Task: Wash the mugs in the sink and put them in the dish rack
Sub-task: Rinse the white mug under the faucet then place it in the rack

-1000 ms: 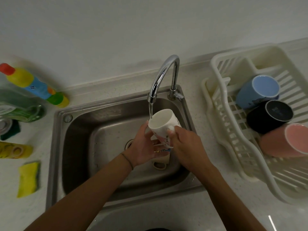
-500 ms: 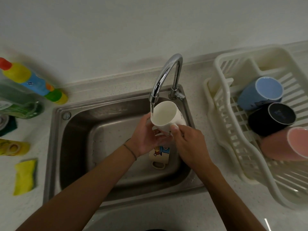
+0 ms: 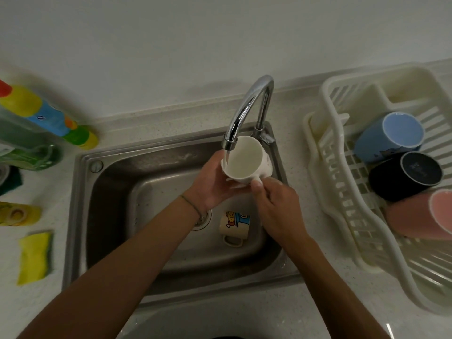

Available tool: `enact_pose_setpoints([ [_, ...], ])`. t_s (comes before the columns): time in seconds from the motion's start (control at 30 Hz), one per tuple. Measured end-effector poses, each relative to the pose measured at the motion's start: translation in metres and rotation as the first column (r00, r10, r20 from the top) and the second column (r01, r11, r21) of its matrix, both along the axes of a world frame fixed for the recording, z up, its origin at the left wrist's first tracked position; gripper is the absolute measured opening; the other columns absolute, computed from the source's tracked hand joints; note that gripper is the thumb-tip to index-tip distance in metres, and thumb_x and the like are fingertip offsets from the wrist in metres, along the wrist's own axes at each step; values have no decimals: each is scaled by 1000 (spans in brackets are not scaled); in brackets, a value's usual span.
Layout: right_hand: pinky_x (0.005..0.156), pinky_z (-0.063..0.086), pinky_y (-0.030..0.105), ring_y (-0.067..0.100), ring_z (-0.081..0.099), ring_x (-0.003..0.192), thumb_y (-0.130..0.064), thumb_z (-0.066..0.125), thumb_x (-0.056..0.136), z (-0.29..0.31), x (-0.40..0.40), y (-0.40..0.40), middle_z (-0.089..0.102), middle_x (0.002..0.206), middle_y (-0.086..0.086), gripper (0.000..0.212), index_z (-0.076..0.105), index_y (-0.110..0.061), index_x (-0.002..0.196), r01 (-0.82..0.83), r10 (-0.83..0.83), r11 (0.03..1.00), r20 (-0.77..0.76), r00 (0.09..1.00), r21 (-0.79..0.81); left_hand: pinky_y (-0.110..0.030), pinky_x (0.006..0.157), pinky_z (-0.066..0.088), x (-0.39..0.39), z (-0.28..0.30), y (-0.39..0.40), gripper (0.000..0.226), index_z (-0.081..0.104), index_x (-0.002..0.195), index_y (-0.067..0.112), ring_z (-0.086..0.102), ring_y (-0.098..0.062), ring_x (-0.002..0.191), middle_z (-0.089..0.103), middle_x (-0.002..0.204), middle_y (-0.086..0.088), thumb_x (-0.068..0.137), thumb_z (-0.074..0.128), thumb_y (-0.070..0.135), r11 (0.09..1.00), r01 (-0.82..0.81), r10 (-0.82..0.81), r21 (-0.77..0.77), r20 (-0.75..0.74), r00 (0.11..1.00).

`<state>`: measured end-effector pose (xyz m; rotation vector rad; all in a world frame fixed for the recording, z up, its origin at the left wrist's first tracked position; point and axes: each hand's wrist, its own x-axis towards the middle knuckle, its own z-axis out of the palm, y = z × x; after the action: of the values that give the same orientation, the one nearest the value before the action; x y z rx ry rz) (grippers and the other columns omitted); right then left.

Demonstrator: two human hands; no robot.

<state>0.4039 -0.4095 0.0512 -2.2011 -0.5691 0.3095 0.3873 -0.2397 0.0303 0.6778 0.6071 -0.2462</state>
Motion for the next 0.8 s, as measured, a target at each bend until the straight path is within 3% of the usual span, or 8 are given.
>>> enact_pose_setpoints([
  [0.13, 61, 39, 10, -1, 53, 72, -36, 43, 105, -4, 0, 3, 50, 71, -13, 32, 55, -23, 78, -16, 16, 1000, 2, 1000, 9, -45, 74, 62, 4, -1, 6, 33, 66, 117, 12, 68, -29, 96, 67, 110, -13, 96, 53, 33, 998, -28, 28, 50, -13, 1000],
  [0.2, 62, 38, 10, -2, 52, 72, -34, 44, 105, -4, 0, 5, 47, 70, -14, 31, 50, -29, 75, -16, 16, 1000, 8, 1000, 22, -46, 73, 62, 6, -2, 10, 29, 65, 118, 10, 68, -30, 97, 66, 110, -14, 101, 49, 27, 997, -55, 56, 57, -28, 998],
  [0.37, 58, 28, 15, 1, 44, 64, -29, 44, 106, -4, 5, 10, 41, 67, -14, 40, 34, -37, 68, -5, 5, 1000, 20, 1000, -25, -51, 78, 60, 10, -5, 17, 49, 48, 146, 3, 61, -37, 111, 58, 128, -19, 100, 51, 21, 989, -93, 97, 112, -32, 995],
  [0.53, 61, 32, 24, 2, 42, 70, -28, 42, 106, -10, 8, 13, 43, 72, -13, 32, 45, -29, 74, 5, -5, 999, -3, 1000, -39, -53, 81, 62, 13, 1, 18, 46, 47, 147, 6, 63, -34, 111, 62, 125, -16, 103, 48, 16, 975, -117, 116, 190, 16, 993],
  [0.6, 65, 34, 24, 5, 45, 78, -29, 41, 106, -15, 8, 15, 52, 84, -9, 28, 57, -22, 84, 6, -6, 999, 5, 1000, -47, -59, 88, 59, 14, -2, 22, 46, 49, 147, 8, 60, -37, 118, 59, 133, -19, 101, 51, 16, 966, -129, 125, 226, 32, 992],
  [0.67, 73, 35, 14, 4, 45, 94, -30, 42, 107, -20, 9, 17, 56, 109, -4, 29, 66, -15, 102, 15, -13, 997, 26, 1000, -73, -65, 95, 53, 15, -3, 26, 44, 53, 142, 8, 56, -41, 125, 58, 137, -20, 99, 54, 16, 957, -147, 138, 251, 50, 989],
  [0.73, 77, 33, 8, 4, 45, 102, -29, 43, 107, -23, 9, 19, 52, 124, -2, 30, 67, -12, 111, 23, -20, 997, 44, 999, -68, -59, 88, 58, 17, 0, 29, 31, 59, 130, 13, 62, -34, 116, 64, 125, -13, 100, 52, 13, 943, -165, 152, 289, 66, 986],
  [0.8, 80, 38, 14, 10, 50, 108, -31, 41, 107, -26, 9, 21, 52, 128, 0, 33, 66, -11, 115, 10, -7, 998, 46, 999, -58, -48, 74, 61, 19, 6, 32, 32, 60, 130, 16, 66, -25, 104, 66, 119, -8, 100, 51, 7, 923, -180, 164, 341, 75, 984],
])
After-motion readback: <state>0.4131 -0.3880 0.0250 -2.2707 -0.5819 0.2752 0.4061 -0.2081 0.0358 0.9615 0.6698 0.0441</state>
